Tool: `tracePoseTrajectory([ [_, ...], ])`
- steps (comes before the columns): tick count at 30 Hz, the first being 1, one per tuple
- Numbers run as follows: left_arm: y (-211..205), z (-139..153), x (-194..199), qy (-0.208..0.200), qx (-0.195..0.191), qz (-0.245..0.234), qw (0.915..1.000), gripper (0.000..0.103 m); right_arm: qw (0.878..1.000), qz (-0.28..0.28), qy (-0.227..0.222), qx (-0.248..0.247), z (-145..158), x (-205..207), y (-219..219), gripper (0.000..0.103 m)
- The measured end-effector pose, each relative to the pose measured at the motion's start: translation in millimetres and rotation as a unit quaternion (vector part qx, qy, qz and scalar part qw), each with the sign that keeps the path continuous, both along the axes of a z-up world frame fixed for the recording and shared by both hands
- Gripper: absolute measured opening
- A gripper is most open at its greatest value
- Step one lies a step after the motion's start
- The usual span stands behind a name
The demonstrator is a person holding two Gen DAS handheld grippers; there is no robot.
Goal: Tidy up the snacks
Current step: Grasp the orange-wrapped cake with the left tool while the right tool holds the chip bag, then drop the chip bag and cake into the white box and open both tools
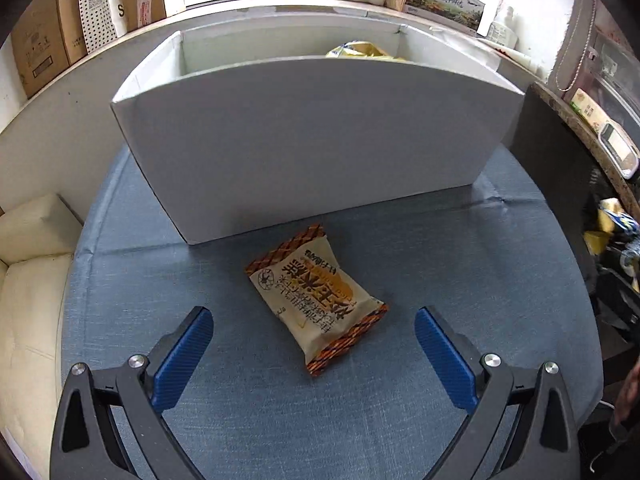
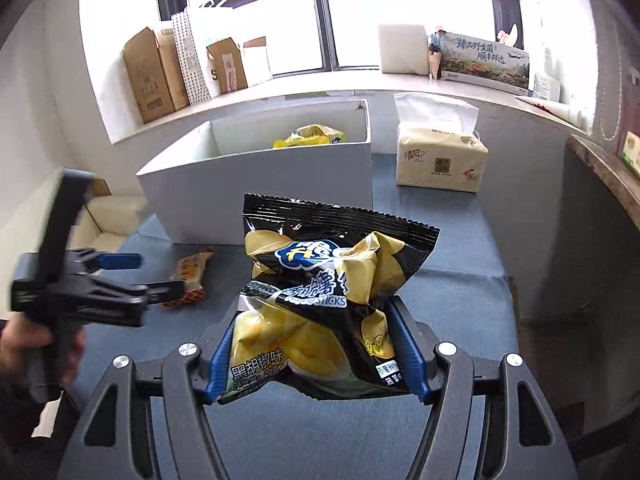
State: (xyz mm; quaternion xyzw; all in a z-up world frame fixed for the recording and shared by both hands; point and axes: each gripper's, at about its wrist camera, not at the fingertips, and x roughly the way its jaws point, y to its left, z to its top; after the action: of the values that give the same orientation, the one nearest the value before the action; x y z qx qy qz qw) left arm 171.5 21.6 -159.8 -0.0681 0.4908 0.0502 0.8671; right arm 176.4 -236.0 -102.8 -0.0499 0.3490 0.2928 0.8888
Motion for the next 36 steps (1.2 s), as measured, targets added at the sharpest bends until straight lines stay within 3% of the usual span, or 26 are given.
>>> tracePoseTrajectory([
  [4,3,-14,16,0.023,-0.025,0.053,0.998,0.102,1.0,-0.01,0.007,0.014,2,-8,-4,0.072],
  [7,-4,-18,28,0.026,-0.019,0.081,0.9962,0.1,1.0,-0.011,0.005,0.009,-1,-6,0,0.072],
  [8,-6,-19,30,0.026,-0.003,0.093,0.9953,0.088,1.0,-0.011,0.007,0.01,-1,-8,2,0.072],
  [10,-12,-20,32,0.029,0.023,0.106,0.9937,0.076,1.0,-0.008,0.012,0.011,-5,-9,4,0.072],
  [13,-12,-16,27,0.025,0.023,0.108,0.9935,0.057,1.0,-0.008,0.011,0.011,-7,-10,5,0.072],
  [15,-6,-13,19,0.014,0.004,0.115,0.9932,0.05,1.0,-0.009,0.01,0.012,-8,-10,5,0.072],
  [18,-5,0,7,-0.013,0.028,0.093,0.9952,0.05,1.0,-0.011,0.008,0.011,-7,-12,5,0.072],
  [21,0,16,-10,-0.032,0.018,0.083,0.9959,0.05,1.0,-0.011,0.011,0.014,-8,-11,6,0.072],
  [27,10,66,-46,-0.085,0.036,0.077,0.9927,0.05,1.0,0.003,-0.002,0.016,0,-17,16,0.072],
  [32,24,124,-53,-0.147,0.054,0.079,0.9845,0.051,0.999,0.013,-0.023,0.039,31,-3,29,0.072],
  [36,47,160,-24,-0.166,0.04,0.072,0.9826,0.051,0.998,0.024,-0.056,0.032,69,32,55,0.072],
])
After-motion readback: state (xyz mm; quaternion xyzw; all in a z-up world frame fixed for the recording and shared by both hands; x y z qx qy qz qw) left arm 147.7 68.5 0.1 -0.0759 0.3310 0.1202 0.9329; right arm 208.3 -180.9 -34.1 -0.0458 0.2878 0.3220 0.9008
